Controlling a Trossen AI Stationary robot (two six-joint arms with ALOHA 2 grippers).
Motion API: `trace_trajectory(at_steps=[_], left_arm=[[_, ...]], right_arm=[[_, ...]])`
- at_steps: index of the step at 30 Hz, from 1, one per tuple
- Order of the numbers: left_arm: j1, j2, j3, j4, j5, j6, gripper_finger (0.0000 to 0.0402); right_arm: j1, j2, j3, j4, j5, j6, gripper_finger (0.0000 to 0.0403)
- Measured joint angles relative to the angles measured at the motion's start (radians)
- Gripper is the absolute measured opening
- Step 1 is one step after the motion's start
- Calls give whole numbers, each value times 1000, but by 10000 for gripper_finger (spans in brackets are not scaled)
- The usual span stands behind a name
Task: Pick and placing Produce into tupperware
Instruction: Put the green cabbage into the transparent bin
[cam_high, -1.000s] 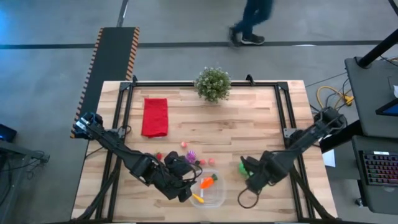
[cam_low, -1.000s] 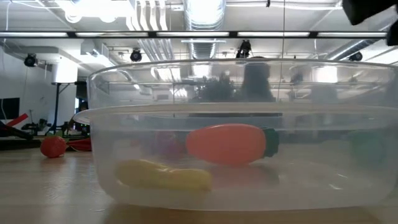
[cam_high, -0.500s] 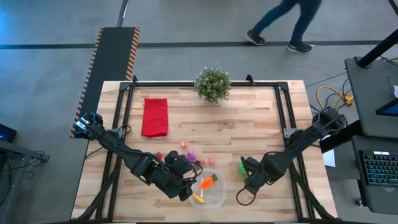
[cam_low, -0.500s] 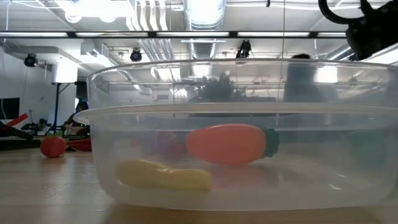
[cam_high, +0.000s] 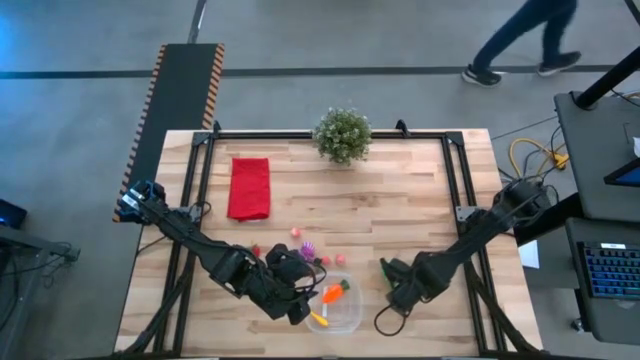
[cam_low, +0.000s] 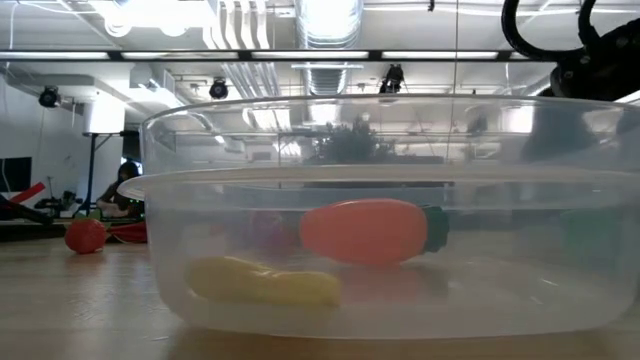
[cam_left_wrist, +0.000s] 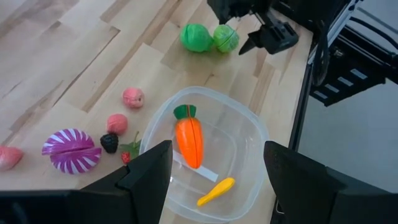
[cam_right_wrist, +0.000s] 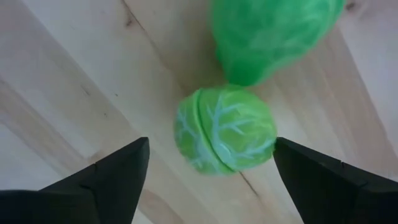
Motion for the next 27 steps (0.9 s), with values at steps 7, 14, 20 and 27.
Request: trace_trajectory(at_steps=[7,14,20,27], left_arm=[[0,0,0,5,0,0,240],[0,0,0,6,8,4,240],[0,0,0,5,22,8,240],[0,0,0,4,23,14,240]], right_arm=[[-5,21,-1,3,31,-10,325],[-9,21,-3,11,45,1,324],[-12,21,-7,23,45,5,298],[-20,21,-5,27,50,1,248]])
